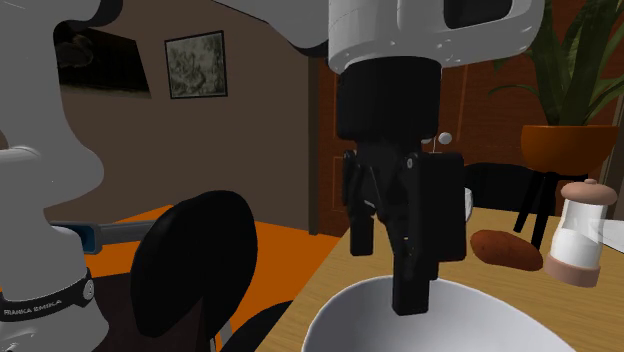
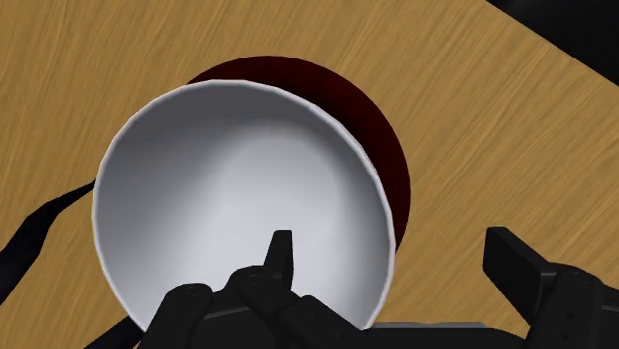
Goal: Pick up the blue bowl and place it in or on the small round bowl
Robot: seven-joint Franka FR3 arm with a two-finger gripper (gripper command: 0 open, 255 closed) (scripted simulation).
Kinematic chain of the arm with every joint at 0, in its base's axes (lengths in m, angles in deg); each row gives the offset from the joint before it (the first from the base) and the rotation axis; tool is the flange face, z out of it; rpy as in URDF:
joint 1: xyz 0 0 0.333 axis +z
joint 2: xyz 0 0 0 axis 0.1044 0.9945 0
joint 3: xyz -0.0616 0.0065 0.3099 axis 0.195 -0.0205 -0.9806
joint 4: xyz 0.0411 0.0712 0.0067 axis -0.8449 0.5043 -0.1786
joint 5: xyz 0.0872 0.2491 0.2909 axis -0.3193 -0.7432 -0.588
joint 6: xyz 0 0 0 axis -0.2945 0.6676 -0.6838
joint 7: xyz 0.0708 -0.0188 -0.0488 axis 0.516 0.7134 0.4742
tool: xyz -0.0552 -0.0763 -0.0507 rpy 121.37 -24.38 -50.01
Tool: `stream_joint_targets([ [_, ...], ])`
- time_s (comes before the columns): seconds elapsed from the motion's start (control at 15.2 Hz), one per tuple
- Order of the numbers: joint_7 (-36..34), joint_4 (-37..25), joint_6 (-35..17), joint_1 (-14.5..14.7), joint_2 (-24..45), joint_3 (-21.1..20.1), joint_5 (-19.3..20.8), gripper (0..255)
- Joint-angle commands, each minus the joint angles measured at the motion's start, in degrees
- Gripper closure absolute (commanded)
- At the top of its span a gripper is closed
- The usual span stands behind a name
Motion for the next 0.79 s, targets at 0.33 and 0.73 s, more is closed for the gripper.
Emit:
stream_joint_targets([
  [0.33, -0.24, -5.53, 6.96, 0.39, -1.47, -0.22, 0.35, 0],
  [0.73, -0.23, -5.54, 6.96, 0.39, -1.45, -0.22, 0.35, 0],
])
